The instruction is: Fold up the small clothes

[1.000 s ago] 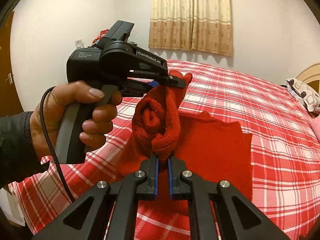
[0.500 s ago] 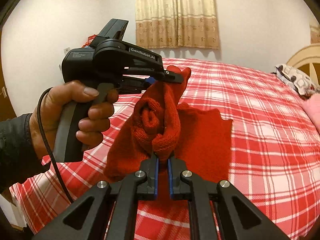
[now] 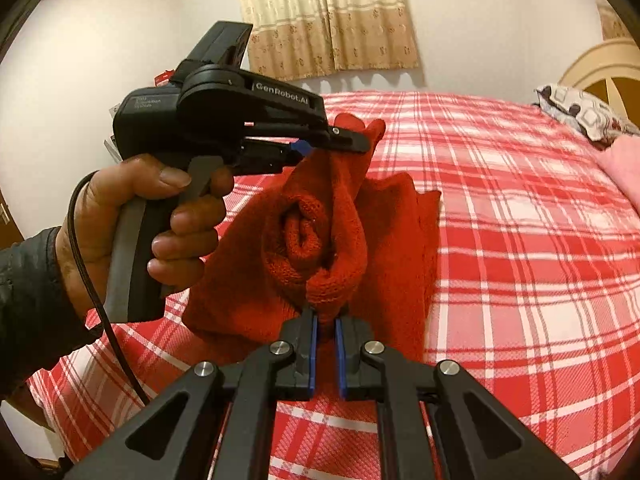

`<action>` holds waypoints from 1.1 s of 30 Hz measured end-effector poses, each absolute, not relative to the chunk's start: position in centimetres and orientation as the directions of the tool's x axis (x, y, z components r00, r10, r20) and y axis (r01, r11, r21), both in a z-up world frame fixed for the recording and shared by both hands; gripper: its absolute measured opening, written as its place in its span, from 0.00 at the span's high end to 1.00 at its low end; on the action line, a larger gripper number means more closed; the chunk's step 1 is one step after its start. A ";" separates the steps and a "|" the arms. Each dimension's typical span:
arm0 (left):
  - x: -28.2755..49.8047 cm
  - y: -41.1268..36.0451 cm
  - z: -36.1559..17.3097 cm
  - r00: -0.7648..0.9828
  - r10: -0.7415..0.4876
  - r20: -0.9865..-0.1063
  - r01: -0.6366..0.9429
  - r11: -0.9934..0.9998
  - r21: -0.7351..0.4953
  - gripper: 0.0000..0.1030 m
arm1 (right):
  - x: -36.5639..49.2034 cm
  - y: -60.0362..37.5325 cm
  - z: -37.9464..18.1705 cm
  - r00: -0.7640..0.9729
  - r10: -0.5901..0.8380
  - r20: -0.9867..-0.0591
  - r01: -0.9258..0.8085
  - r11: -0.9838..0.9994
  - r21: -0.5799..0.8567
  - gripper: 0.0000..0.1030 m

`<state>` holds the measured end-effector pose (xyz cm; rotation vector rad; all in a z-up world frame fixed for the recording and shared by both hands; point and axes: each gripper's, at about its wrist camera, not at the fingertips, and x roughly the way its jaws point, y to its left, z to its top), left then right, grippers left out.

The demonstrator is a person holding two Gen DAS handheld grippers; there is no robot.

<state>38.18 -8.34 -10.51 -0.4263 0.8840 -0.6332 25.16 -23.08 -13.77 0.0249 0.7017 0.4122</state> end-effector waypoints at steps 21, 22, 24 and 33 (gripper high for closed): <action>33.8 -8.6 -9.6 0.612 -0.445 -0.654 0.403 0.887 -0.226 0.45 | 26.4 -29.1 -16.1 0.633 0.462 -0.621 -0.300 0.886 0.354 0.76; 32.8 -7.7 -9.9 0.633 -0.413 -0.655 0.396 0.899 -0.184 0.45 | 26.1 -29.5 -15.8 0.658 0.440 -0.611 -0.282 0.896 0.343 0.63; 31.1 -5.9 -10.6 0.664 -0.375 -0.646 0.377 0.915 -0.144 0.44 | 26.0 -30.4 -14.8 0.706 0.412 -0.575 -0.249 0.906 0.344 0.49; 29.7 -4.5 -13.2 0.658 -0.346 -0.669 0.345 0.928 -0.140 0.29 | 32.3 -29.6 -13.5 0.660 0.473 -0.583 -0.211 0.862 0.460 0.49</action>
